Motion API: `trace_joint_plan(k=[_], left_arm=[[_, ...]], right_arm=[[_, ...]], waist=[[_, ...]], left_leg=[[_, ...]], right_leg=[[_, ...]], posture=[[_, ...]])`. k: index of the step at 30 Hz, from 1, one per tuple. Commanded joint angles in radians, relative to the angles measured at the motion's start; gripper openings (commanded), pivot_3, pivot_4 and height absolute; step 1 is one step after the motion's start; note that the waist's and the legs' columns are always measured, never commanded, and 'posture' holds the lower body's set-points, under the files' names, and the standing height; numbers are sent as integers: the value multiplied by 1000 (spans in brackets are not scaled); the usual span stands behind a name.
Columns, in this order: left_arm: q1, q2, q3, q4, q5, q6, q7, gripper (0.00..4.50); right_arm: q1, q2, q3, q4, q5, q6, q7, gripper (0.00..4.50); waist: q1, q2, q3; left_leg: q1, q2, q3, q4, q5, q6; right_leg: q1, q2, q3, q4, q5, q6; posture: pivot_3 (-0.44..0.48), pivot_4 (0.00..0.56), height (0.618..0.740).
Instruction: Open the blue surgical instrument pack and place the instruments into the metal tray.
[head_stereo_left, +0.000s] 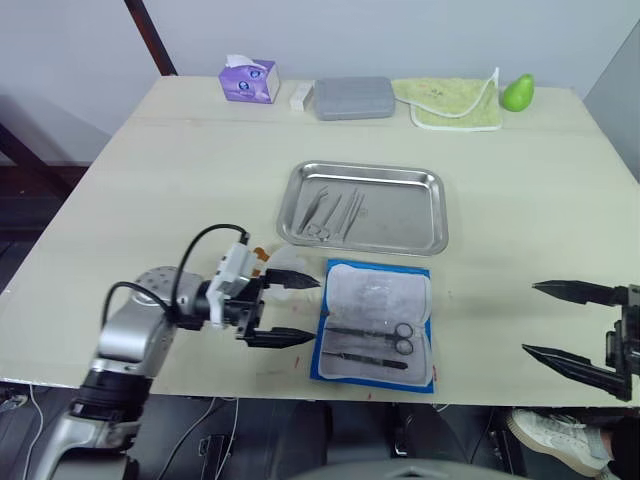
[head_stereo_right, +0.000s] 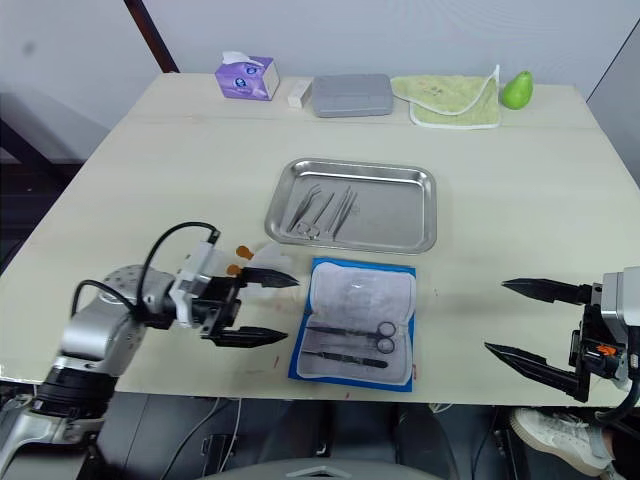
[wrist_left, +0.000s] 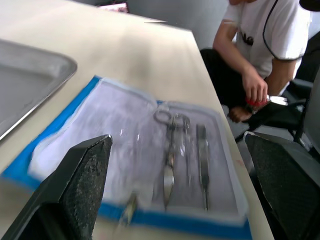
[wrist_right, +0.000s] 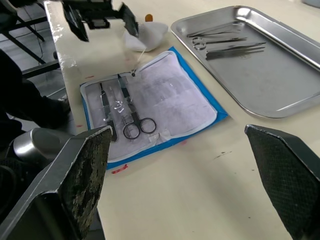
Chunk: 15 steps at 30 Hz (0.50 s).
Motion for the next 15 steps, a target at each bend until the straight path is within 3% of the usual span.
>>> trace_joint_plan(k=[1,10,15], left_arm=[[12,-27,-39,-66,4,3,29,4487],[-16,-87,-86,103,101,-174,6,4487],[-62,-113,-107,277,171,-341,-49,4487]], right_arm=[[4,9,-12,-58,12,7,-15,4500],[-3,11,-6,-77,8,14,-21,4500],[-3,8,-14,-84,20,18,-17,4500]], waist=[[-1,0,0],[-4,0,0],[-3,0,0]], left_leg=[[0,0,0,0,0,0],[2,0,0,1,0,0],[2,0,-1,1,0,0]], right_leg=[[0,0,0,0,0,0],[2,0,0,1,0,0],[2,1,-1,1,0,0]], posture=[[0,150,740],[0,150,740],[0,150,740]])
